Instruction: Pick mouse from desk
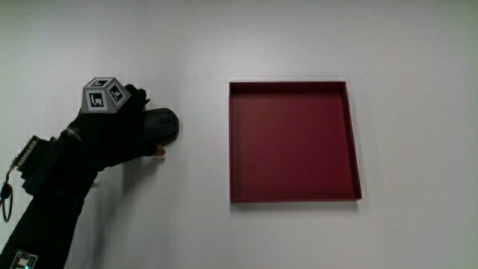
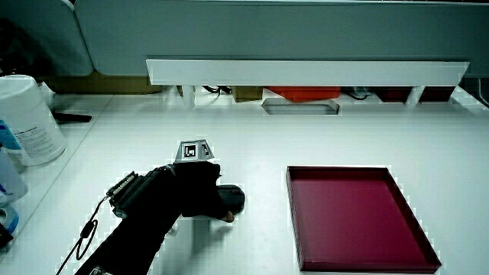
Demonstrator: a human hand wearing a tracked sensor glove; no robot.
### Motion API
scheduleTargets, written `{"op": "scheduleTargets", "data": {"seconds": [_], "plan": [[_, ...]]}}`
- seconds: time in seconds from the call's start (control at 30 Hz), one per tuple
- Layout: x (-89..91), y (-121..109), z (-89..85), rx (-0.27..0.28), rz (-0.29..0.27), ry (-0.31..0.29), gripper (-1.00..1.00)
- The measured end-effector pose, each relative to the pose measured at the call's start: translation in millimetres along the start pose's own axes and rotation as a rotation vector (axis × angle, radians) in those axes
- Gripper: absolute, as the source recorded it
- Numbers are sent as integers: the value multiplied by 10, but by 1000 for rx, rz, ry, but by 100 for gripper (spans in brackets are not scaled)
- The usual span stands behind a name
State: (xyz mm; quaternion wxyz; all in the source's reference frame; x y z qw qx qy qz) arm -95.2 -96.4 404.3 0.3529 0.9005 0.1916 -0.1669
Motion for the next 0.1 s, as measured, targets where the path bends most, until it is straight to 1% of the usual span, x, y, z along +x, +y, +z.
{"op": "scheduleTargets", "data": {"seconds": [0.03, 0.07, 0.1], "plan": [[41, 55, -20, 27, -78, 93, 100], [130, 38, -12, -24, -37, 50, 100], [146, 112, -69, -6, -83, 54, 100]]}}
